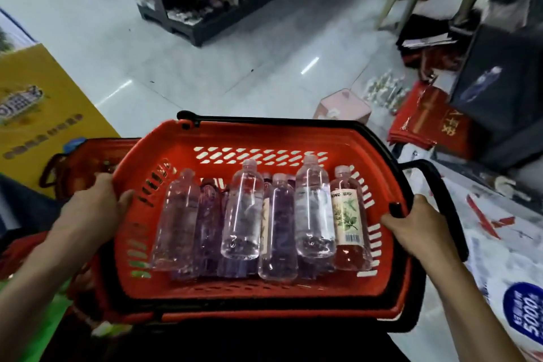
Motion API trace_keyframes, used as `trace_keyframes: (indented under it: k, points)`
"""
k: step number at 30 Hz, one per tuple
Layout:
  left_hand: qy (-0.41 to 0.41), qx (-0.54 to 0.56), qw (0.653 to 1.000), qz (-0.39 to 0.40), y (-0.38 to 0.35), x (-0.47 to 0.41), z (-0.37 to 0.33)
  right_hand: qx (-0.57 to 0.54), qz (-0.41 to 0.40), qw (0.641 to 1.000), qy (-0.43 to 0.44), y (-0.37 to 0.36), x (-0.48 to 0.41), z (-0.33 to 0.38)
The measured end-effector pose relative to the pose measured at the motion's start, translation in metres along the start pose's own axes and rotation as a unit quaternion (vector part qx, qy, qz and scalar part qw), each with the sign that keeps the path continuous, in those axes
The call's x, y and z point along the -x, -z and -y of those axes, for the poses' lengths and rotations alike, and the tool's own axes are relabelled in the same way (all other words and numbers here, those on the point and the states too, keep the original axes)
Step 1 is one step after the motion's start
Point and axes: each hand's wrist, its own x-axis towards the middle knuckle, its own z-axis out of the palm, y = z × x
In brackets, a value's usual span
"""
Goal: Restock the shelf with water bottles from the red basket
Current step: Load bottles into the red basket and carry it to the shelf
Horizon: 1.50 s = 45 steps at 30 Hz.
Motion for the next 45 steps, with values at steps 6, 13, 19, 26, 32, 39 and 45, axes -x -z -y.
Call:
trace_keyframes:
  k: [6, 13, 19, 26, 32, 39, 45]
  points:
    - [-0.081, 0.006, 0.996, 0.022, 0.019, -0.162, -0.090, -0.018, -0.025, 0.998, -0.053, 0.000, -0.105, 0.076]
    - [-0.139, -0.003, 0.988, 0.059, 0.028, -0.304, -0.203, -0.046, -0.055, 0.991, -0.110, 0.013, -0.209, 0.139]
    - [-0.161, -0.018, 0.984, 0.076, 0.011, -0.420, -0.312, -0.052, -0.057, 0.988, -0.135, 0.014, -0.339, 0.181]
    - [-0.128, -0.016, 0.989, 0.065, 0.018, -0.552, -0.431, -0.061, -0.061, 0.992, -0.096, 0.041, -0.524, 0.261]
    - [-0.124, -0.017, 0.991, 0.055, 0.024, -0.662, -0.510, -0.043, -0.062, 0.992, -0.097, 0.055, -0.648, 0.330]
    - [-0.166, -0.044, 0.982, 0.081, 0.024, -0.840, -0.613, -0.071, -0.069, 0.984, -0.145, 0.030, -0.777, 0.421]
    - [-0.218, -0.078, 0.968, 0.098, 0.038, -0.962, -0.718, -0.094, -0.081, 0.967, -0.222, 0.034, -0.846, 0.481]
